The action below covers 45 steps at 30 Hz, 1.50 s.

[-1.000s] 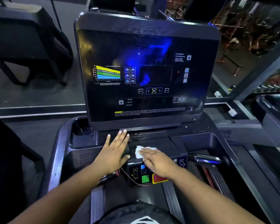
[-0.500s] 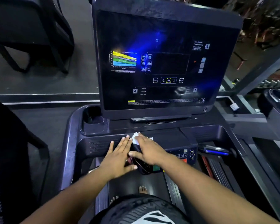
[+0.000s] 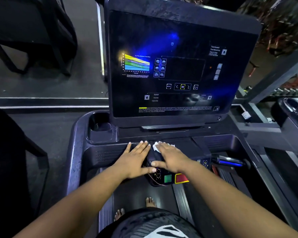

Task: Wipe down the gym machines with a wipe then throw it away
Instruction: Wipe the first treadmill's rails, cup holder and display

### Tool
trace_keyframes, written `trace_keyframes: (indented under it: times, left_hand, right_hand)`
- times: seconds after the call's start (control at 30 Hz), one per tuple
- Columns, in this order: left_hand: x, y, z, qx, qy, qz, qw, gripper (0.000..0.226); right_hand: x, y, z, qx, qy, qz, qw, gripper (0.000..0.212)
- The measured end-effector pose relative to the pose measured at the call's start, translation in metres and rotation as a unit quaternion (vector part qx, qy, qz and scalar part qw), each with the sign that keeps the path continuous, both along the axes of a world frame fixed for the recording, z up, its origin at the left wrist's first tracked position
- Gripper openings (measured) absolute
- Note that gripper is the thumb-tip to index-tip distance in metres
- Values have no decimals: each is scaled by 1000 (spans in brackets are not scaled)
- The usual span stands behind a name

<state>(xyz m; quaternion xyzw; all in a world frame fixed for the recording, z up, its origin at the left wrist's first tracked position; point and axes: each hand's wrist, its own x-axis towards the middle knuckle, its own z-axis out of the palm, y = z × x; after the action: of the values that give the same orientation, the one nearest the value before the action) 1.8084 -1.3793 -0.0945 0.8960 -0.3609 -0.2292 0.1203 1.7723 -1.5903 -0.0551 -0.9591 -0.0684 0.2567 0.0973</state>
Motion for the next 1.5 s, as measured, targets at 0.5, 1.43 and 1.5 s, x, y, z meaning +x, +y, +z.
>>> trace_keyframes:
  times: [0.5,1.43,1.5]
  left_hand:
    - [12,-28,22,10,-7,25,1000,115]
    - [6,-80,34,40,-9,64,997,73]
    - [17,-96,48,22,-20,43,999,70]
  right_hand:
    - [-4,-48,8,-63,24,-80,994,137]
    - [4,-88,-3,-3,37,21,999,116]
    - [2,-77,-6,3,33,55,998,133]
